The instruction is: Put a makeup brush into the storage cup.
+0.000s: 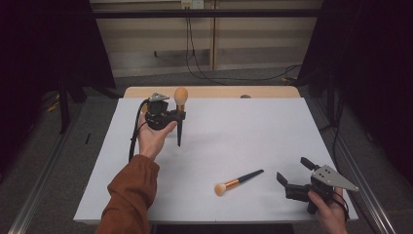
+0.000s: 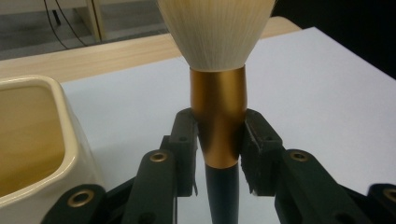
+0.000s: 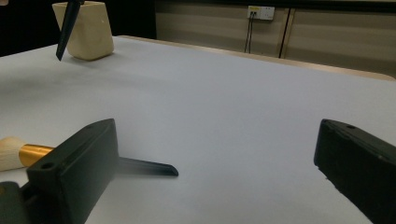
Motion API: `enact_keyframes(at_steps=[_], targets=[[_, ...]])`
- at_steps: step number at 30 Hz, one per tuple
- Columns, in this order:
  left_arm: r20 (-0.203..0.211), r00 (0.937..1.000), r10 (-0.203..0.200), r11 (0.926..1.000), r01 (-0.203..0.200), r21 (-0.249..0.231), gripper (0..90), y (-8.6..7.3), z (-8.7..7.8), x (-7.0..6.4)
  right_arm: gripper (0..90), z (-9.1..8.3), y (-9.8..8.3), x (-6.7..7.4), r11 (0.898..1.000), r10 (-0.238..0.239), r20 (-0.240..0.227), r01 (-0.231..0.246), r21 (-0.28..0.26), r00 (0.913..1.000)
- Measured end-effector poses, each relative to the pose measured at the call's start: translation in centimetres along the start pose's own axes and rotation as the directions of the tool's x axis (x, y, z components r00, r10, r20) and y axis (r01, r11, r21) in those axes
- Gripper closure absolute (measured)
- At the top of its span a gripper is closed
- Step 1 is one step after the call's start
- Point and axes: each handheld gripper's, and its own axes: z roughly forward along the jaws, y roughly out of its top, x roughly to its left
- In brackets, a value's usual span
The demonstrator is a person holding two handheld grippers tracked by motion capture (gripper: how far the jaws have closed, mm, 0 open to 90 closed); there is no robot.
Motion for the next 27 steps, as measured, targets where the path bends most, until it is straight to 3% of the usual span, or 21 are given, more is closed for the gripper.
enact_keyframes(at_steps=[1, 4, 7, 8, 11, 12, 21, 27], targets=[[0.000, 1.0000, 0.000, 1.0000, 0.000, 0.000, 68.5, 0.0, 0.0, 0.0, 0.0, 0.0, 0.0, 0.0, 1.000, 0.000, 0.000, 0.000, 0.000, 1.0000], [0.001, 1.0000, 0.008, 0.9982, -0.008, -0.060, 68.4, -0.2, -0.2, 0.0, 0.0, 0.0, 0.0, 0.0, 1.000, 0.002, -0.001, -0.002, 0.002, 1.0000], [-0.008, 0.9998, 0.018, 0.9966, -0.018, -0.080, 68.4, -0.1, -0.4, 0.0, 0.0, 0.0, 0.0, 0.0, 1.000, 0.000, 0.000, 0.000, 0.000, 1.0000], [-0.011, 0.9996, 0.026, 0.9931, -0.027, -0.114, 68.4, -0.2, -0.6, 0.1, 0.0, 0.0, 0.0, 0.0, 1.000, 0.001, 0.000, -0.001, 0.000, 1.0000], [-0.016, 0.9992, 0.037, 0.9902, -0.039, -0.134, 68.4, -0.2, -0.7, 0.1, 0.0, 0.0, 0.0, 0.0, 1.000, 0.001, -0.001, -0.001, 0.001, 1.0000], [-0.016, 0.9994, 0.031, 0.9856, -0.034, -0.165, 68.4, -0.3, -0.9, 0.1, 0.0, 0.0, 0.0, 0.0, 1.000, 0.000, -0.002, 0.000, -0.001, 1.0000], [0.010, 0.9997, 0.022, 0.9761, -0.019, -0.217, 68.4, -0.2, -1.6, 0.3, 0.0, 0.0, 0.0, 0.0, 1.000, 0.000, -0.002, 0.000, 0.000, 1.0000], [0.023, 0.9989, 0.042, 0.9605, -0.034, -0.276, 68.4, -0.4, -2.5, 0.0, 0.0, 0.0, 0.0, 0.0, 1.000, 0.000, -0.002, 0.000, -0.001, 1.0000]])
